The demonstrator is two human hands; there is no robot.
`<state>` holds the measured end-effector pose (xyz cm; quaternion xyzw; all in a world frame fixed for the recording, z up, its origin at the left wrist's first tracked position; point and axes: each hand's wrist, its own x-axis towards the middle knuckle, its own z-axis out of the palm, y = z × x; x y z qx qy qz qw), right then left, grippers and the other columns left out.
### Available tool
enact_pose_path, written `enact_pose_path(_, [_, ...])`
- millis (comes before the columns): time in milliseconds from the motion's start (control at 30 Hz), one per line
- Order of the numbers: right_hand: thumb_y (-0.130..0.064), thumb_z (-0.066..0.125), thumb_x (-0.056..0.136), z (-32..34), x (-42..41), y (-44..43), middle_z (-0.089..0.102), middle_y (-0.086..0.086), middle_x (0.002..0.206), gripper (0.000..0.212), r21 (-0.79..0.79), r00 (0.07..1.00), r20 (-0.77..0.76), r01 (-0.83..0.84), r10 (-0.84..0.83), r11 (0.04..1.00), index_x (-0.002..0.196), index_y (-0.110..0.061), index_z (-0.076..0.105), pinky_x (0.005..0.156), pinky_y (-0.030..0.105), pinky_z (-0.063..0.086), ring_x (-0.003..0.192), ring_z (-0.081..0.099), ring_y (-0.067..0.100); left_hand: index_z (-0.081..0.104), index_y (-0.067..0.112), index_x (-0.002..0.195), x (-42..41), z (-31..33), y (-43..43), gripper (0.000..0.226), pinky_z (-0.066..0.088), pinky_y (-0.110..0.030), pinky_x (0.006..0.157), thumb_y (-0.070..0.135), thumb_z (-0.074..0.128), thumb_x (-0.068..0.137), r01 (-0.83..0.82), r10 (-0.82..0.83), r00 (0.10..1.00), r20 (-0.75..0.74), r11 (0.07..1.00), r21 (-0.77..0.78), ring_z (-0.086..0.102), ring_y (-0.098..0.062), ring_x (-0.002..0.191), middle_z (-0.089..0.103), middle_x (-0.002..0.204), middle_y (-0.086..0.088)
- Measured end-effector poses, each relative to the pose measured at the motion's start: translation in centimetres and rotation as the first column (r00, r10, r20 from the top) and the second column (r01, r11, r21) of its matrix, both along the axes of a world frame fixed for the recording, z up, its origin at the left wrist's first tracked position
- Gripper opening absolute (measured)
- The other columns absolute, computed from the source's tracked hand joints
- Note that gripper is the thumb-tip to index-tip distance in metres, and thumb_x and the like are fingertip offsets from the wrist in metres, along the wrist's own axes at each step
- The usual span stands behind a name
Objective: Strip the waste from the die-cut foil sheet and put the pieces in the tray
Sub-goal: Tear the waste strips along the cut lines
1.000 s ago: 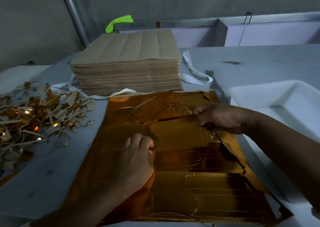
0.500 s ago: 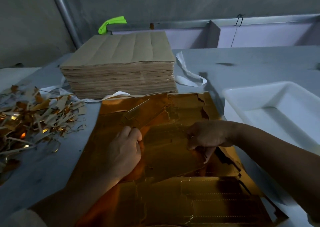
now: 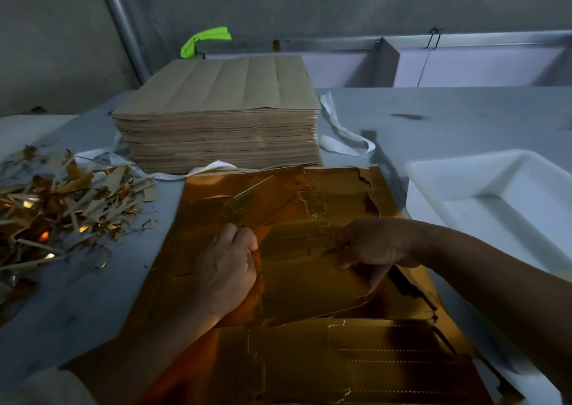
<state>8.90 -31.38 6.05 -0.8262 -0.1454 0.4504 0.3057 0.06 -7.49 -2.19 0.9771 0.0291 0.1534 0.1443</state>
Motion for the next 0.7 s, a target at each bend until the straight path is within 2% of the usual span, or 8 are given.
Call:
enact_pose_path(133, [-0.009, 0.062, 0.093, 0.16, -0.09, 0.03, 0.071, 0.013, 0.104, 0.019, 0.081, 0.997, -0.079, 0.019, -0.012, 0.997, 0.111, -0.005, 0.06, 0.073, 0.032, 0.061, 0.091, 0.072, 0.027, 0.056, 0.024, 0.101, 0.01, -0.01, 0.03, 0.011, 0.029, -0.016, 0.057, 0.016, 0.051, 0.095, 0.009, -0.009, 1.0, 0.001, 1.0, 0.003, 0.045, -0.006, 0.076, 0.043, 0.096, 0.007])
enact_pose_path(267, [-0.005, 0.067, 0.09, 0.21, -0.15, 0.1, 0.07, 0.012, 0.115, 0.029, 0.167, 0.991, -0.134, 0.006, 0.017, 0.986, 0.117, -0.012, 0.06, 0.081, 0.033, 0.06, 0.099, 0.071, 0.026, 0.057, 0.023, 0.101, 0.0, -0.02, 0.09, 0.012, 0.029, -0.016, 0.057, 0.015, 0.053, 0.094, 0.012, -0.012, 1.0, 0.005, 1.0, 0.0, 0.046, -0.007, 0.076, 0.044, 0.096, 0.006])
enact_pose_path(400, [-0.001, 0.069, 0.086, 0.11, -0.05, 0.23, 0.067, 0.014, 0.122, 0.038, 0.19, 0.987, -0.158, 0.009, 0.022, 0.982, 0.121, -0.011, 0.058, 0.09, 0.037, 0.057, 0.107, 0.068, 0.03, 0.056, 0.026, 0.106, 0.09, -0.15, 0.07, 0.015, 0.033, -0.016, 0.063, 0.021, 0.047, 0.094, 0.009, -0.009, 1.0, -0.009, 1.0, 0.008, 0.046, -0.006, 0.083, 0.044, 0.102, 0.008])
enact_pose_path(567, [0.0, 0.071, 0.084, 0.18, 0.14, 0.17, 0.067, 0.014, 0.121, 0.047, 0.208, 0.984, -0.178, 0.057, -0.019, 0.976, 0.127, -0.013, 0.056, 0.074, 0.027, 0.058, 0.101, 0.07, 0.026, 0.054, 0.029, 0.109, 0.24, -0.25, 0.06, 0.019, 0.033, -0.016, 0.064, 0.023, 0.04, 0.097, -0.016, 0.016, 1.0, -0.014, 1.0, 0.023, 0.045, -0.004, 0.085, 0.042, 0.103, 0.01])
enact_pose_path(700, [0.005, 0.071, 0.082, 0.1, 0.3, 0.24, 0.067, 0.018, 0.119, 0.048, 0.254, 0.967, -0.237, 0.154, -0.093, 0.955, 0.125, -0.009, 0.055, 0.077, 0.03, 0.06, 0.094, 0.071, 0.026, 0.053, 0.031, 0.11, 0.25, -0.21, -0.03, 0.019, 0.035, -0.017, 0.066, 0.023, 0.04, 0.099, -0.03, 0.03, 0.999, -0.019, 0.999, 0.023, 0.045, -0.004, 0.085, 0.041, 0.104, 0.012])
